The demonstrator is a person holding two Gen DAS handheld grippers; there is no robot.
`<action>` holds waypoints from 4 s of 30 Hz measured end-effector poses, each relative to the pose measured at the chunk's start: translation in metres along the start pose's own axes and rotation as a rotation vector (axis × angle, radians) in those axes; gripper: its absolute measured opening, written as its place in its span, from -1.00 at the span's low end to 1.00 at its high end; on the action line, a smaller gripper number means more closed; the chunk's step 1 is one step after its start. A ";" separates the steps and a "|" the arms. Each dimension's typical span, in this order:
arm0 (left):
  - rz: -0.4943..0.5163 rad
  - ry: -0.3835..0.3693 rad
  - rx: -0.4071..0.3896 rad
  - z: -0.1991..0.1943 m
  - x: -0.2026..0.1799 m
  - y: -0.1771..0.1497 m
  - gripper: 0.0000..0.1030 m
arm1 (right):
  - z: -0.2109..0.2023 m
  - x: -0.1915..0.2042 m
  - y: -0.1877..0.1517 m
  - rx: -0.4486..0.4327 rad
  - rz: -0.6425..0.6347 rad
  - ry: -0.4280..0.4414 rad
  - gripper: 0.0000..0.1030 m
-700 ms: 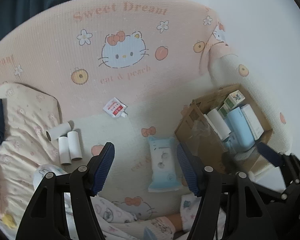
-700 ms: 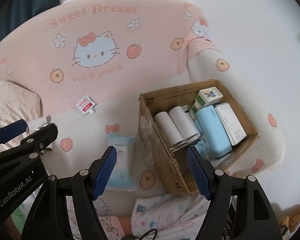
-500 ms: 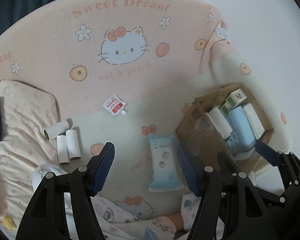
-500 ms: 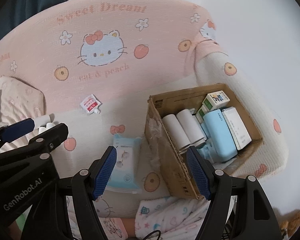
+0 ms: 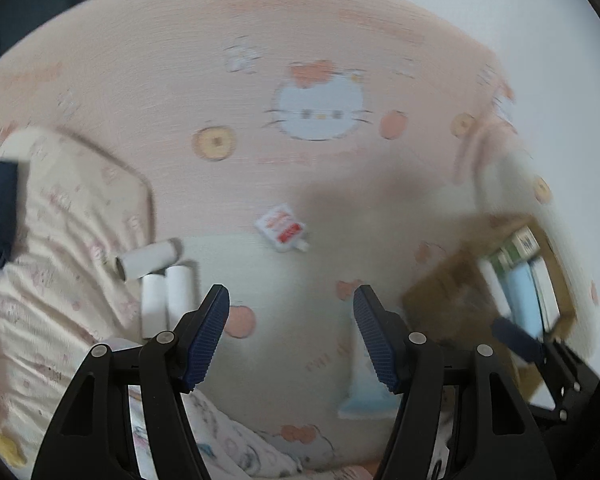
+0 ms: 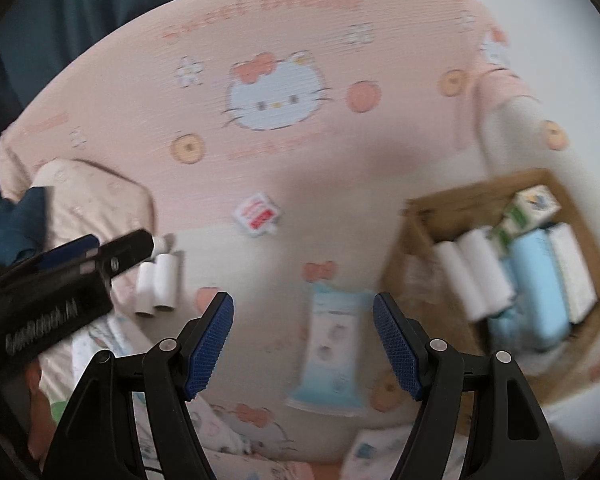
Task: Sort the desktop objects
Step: 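Move the left gripper toward the white paper tubes on the blanket, then close the left gripper on an upright white paper tube, then lift the white tube with the left gripper and carry it to the cardboard box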
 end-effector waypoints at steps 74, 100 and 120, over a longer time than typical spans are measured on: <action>-0.344 -0.372 0.402 0.236 0.084 -0.063 -0.52 | 0.252 0.073 -0.073 0.239 -0.005 0.352 -0.17; -0.259 -0.407 0.488 0.230 0.044 -0.115 -0.11 | 0.204 0.029 -0.143 0.260 -0.041 0.347 -0.17; -0.008 -0.491 0.103 0.100 -0.019 -0.091 -0.11 | 0.089 -0.003 -0.125 -0.042 -0.110 0.311 -0.18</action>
Point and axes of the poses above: each gripper's, at about its wrist camera, not at the fingertips, and z roughly the way its jaws point, x to its left, y to its top, the point moved 2 cm from there along z, roughly the way its jaws point, and after that the axes turned 1 degree about -x, right-handed, at the moved point
